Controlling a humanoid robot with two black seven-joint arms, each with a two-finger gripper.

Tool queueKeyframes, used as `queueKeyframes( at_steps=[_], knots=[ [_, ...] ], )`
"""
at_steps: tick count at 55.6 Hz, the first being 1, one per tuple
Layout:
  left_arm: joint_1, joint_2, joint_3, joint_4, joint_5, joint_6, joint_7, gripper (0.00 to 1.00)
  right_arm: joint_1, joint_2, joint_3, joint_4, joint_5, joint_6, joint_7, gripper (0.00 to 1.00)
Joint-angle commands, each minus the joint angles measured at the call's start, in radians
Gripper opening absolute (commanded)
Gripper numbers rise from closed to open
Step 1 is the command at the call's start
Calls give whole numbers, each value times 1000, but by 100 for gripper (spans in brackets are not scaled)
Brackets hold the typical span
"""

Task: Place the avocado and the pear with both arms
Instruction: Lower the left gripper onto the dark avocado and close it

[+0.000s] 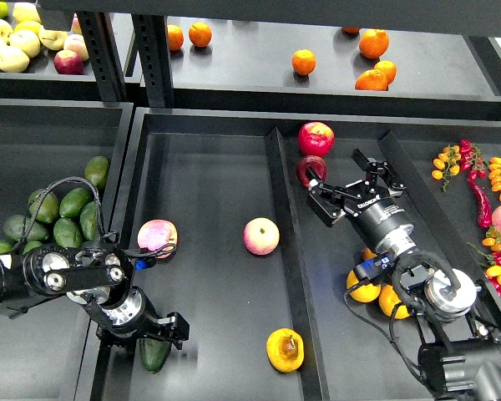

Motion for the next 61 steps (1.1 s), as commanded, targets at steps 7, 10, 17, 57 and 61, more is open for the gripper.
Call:
queueKeyframes(
  at_steps=[7, 10, 17, 57, 61],
  knots=[
    [27, -25, 0, 19, -2, 0, 0, 91, -3, 0, 0, 3, 1, 1, 0, 100],
    [27, -31, -1, 26, -2, 0, 0, 89, -6, 0, 0, 6, 1, 1, 0, 100],
    [27, -40, -11, 38, -2, 0, 0, 83, -6, 0, -2, 11, 3, 1, 0, 100],
    [41, -22, -75, 38, -31, 0, 0, 21, -21, 0, -6, 23, 8, 29, 0, 100],
    [35, -22, -100, 36, -31, 0, 0, 20, -21, 0, -9, 24, 8, 29, 0, 100]
  ],
)
